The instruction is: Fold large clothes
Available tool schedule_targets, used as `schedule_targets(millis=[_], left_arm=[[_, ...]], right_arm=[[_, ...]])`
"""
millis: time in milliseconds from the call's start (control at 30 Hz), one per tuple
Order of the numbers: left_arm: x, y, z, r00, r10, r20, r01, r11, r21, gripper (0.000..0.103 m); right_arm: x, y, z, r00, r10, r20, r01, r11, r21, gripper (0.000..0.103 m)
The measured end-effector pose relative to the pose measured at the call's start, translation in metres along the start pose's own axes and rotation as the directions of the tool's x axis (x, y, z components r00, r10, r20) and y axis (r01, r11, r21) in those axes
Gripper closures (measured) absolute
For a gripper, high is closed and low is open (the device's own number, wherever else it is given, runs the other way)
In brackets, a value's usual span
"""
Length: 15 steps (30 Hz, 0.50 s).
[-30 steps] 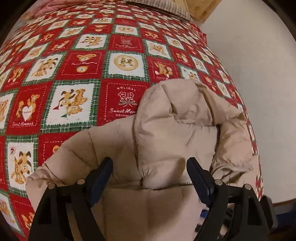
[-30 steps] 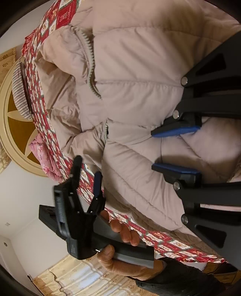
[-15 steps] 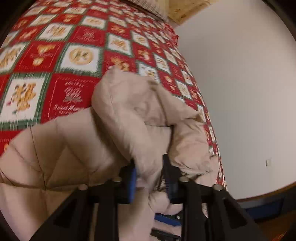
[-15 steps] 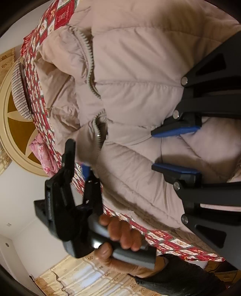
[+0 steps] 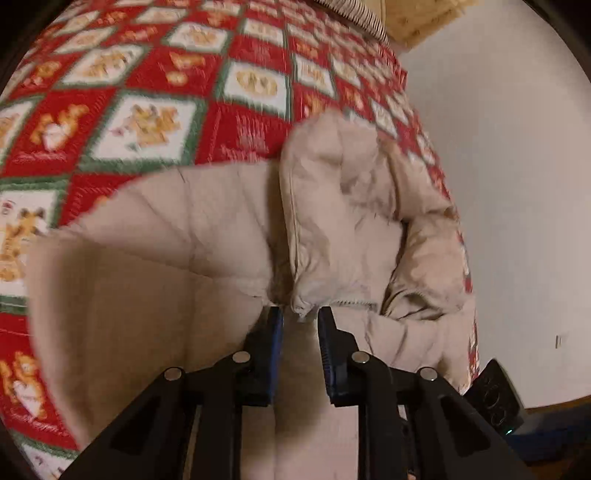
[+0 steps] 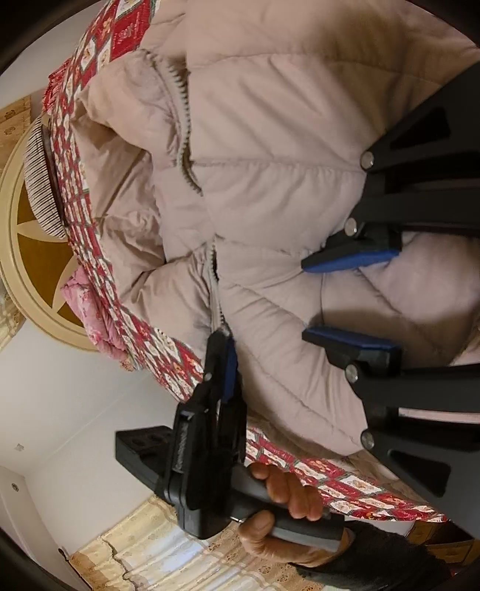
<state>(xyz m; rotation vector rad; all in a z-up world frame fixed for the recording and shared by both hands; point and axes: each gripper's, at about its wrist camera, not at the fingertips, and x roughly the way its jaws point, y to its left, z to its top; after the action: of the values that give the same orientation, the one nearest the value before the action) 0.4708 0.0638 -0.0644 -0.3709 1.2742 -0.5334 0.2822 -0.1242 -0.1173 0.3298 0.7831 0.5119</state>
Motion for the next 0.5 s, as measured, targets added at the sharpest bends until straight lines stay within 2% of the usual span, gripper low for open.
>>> schedule_targets(millis=[100, 167, 200, 233, 267, 300, 333, 367, 400, 467, 500], left_arm=[[-0.028, -0.011, 0.001, 0.996, 0.005, 0.085, -0.009, 0.998, 0.058, 0.083], [-0.046, -0.021, 0.007, 0.987, 0.013, 0.159, -0.029, 0.994, 0.101, 0.08], [-0.045, -0.025, 0.014, 0.985, 0.019, 0.174, -0.04, 0.993, 0.114, 0.065], [-0.045, -0.03, 0.022, 0.981, 0.033, 0.19, -0.06, 0.988, 0.139, 0.041], [-0.042, -0.03, 0.028, 0.98, 0.036, 0.198, -0.065, 0.987, 0.147, 0.032], [-0.041, -0.031, 0.035, 0.976, 0.031, 0.218, -0.066, 0.986, 0.156, 0.029], [-0.036, -0.031, 0.045, 0.972, 0.017, 0.235, -0.056, 0.985, 0.161, 0.029], [-0.031, -0.03, 0.05, 0.972, 0.01, 0.236, -0.049, 0.986, 0.158, 0.029], [-0.022, -0.029, 0.059, 0.974, -0.005, 0.227, -0.029, 0.988, 0.149, 0.029], [0.0, -0.022, 0.069, 0.986, -0.034, 0.164, 0.015, 0.993, 0.113, 0.029], [0.018, -0.02, 0.074, 0.994, -0.03, 0.102, 0.02, 0.995, 0.097, 0.029]], right_arm=[[-0.021, 0.012, 0.006, 0.998, -0.031, 0.06, 0.032, 0.999, -0.016, 0.044], [-0.051, 0.014, 0.018, 0.987, -0.023, 0.16, 0.024, 1.0, -0.007, 0.023], [-0.065, 0.014, 0.025, 0.98, -0.02, 0.2, 0.021, 1.0, -0.004, 0.02], [-0.081, 0.011, 0.038, 0.969, -0.05, 0.24, 0.053, 0.999, -0.003, 0.014], [-0.089, 0.009, 0.049, 0.963, -0.1, 0.25, 0.103, 0.995, 0.001, 0.013], [-0.096, 0.004, 0.062, 0.953, -0.163, 0.254, 0.167, 0.986, 0.007, 0.013], [-0.099, -0.006, 0.08, 0.936, -0.244, 0.252, 0.25, 0.968, 0.009, 0.013], [-0.097, -0.015, 0.092, 0.929, -0.289, 0.23, 0.296, 0.955, 0.003, 0.012], [-0.088, -0.029, 0.107, 0.91, -0.366, 0.198, 0.373, 0.928, 0.0, 0.012], [-0.068, -0.056, 0.124, 0.881, -0.456, 0.123, 0.462, 0.887, -0.023, 0.012], [-0.059, -0.067, 0.13, 0.873, -0.48, 0.086, 0.484, 0.875, -0.028, 0.013]])
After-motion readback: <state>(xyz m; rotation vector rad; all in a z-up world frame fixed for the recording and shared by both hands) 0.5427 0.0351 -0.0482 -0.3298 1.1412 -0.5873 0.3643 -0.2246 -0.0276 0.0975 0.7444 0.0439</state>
